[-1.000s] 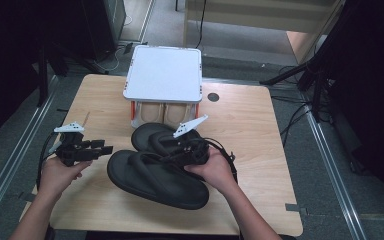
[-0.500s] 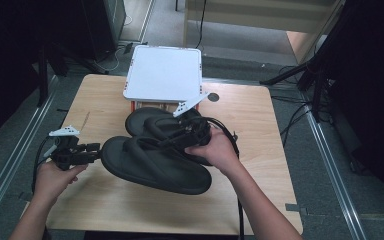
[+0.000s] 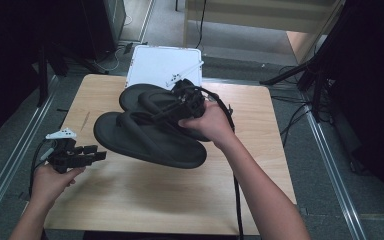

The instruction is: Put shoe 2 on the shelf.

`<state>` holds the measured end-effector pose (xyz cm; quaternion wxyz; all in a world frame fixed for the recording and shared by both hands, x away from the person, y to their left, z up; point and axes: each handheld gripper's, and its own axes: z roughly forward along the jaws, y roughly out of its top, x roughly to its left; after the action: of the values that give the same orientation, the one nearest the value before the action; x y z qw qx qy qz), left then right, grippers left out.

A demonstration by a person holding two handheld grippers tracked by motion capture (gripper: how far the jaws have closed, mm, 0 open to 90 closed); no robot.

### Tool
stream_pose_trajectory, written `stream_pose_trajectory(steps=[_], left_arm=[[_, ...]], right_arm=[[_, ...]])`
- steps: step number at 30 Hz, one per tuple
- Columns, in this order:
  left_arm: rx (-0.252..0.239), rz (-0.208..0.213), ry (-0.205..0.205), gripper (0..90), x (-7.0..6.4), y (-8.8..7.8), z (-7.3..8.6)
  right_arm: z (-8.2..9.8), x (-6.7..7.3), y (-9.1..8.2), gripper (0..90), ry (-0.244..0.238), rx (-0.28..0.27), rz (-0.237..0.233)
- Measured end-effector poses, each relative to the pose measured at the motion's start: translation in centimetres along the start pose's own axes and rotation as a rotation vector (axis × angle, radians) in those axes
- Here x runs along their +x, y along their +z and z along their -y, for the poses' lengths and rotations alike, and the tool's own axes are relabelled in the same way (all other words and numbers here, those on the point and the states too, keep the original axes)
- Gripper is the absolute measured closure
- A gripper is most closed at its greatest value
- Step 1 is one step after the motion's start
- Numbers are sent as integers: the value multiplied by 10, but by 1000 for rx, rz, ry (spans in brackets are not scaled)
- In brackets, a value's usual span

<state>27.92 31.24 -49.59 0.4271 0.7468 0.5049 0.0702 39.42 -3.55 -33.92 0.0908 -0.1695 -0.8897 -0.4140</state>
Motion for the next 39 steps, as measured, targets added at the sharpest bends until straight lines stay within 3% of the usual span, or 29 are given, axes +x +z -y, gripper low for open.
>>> stream_pose_trajectory(steps=[3,9,16,23,27,31,39], left_arm=[[8,5,5,454,0,1,-1],[7,11,9,454,-1,3,-1],[5,23,13,454,-2,4,-2],[8,30,19,454,-3,6,-4],[10,42,23,454,-3,7,-5],[12,47,31,454,-4,9,-6],[13,63,36,454,-6,11,-7]], right_arm=[[-11,-11,0,760,53,-25,13],[-29,-33,1,761,144,-59,93],[-47,-55,2,761,234,-89,216],[-57,-80,1,761,369,-134,372],[-63,-91,4,761,419,-150,463],[-70,-99,11,761,508,-171,527],[-83,-110,26,760,624,-217,621]])
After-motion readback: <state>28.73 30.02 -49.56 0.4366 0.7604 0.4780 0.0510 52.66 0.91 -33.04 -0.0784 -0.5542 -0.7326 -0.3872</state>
